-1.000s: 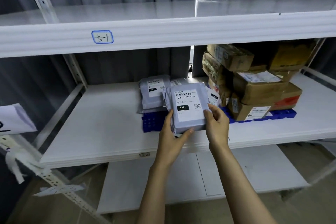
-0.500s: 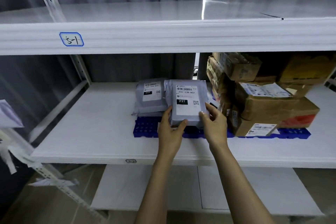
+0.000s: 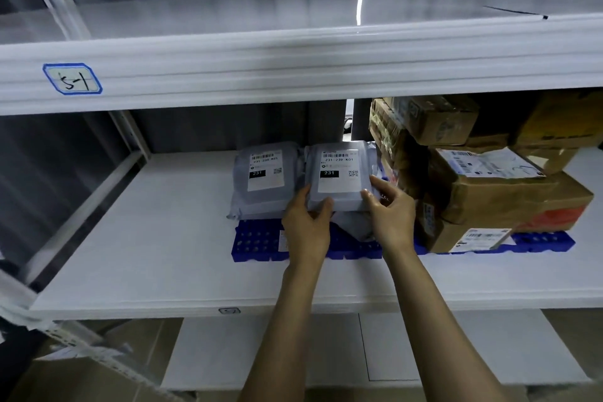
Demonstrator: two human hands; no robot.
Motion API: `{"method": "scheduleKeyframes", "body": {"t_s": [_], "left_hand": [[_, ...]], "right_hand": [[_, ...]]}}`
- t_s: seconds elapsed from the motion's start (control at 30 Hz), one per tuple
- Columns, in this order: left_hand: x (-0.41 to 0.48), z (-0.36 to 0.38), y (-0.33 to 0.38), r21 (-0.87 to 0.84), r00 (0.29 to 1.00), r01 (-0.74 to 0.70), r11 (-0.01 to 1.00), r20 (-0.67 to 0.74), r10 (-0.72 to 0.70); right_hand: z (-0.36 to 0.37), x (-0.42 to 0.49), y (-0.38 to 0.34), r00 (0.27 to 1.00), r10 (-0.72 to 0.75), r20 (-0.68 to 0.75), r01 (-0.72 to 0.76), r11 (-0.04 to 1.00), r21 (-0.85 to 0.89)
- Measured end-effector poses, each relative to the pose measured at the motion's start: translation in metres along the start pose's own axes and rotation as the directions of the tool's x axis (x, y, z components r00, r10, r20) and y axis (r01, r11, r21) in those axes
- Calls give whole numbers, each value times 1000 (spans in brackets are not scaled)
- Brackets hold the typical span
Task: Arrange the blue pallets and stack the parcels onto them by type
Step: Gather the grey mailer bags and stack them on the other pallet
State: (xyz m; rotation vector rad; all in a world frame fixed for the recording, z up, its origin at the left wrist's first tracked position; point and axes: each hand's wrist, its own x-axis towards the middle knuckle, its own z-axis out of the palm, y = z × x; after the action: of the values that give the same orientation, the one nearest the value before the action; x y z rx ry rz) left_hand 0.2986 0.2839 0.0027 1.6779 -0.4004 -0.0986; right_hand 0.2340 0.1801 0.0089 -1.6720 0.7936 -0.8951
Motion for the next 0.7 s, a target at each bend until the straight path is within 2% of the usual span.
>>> {"method": "scheduleKeyframes", "body": {"t_s": [0.2,0.4,0.7], "left_hand": [[26,3,-10,207,994,-95,974,-40,106],[38,4,-17,227,998,-59,972,8,59],[40,2,-14,237,997,-76,969,29,71]], "right_hand": [[21,21,2,999,20,-50,-21,999,-33],[37,34,1,999,-44,-21,40,987,-156],[47,40,6,995,-93,46,103,919,-381]]}}
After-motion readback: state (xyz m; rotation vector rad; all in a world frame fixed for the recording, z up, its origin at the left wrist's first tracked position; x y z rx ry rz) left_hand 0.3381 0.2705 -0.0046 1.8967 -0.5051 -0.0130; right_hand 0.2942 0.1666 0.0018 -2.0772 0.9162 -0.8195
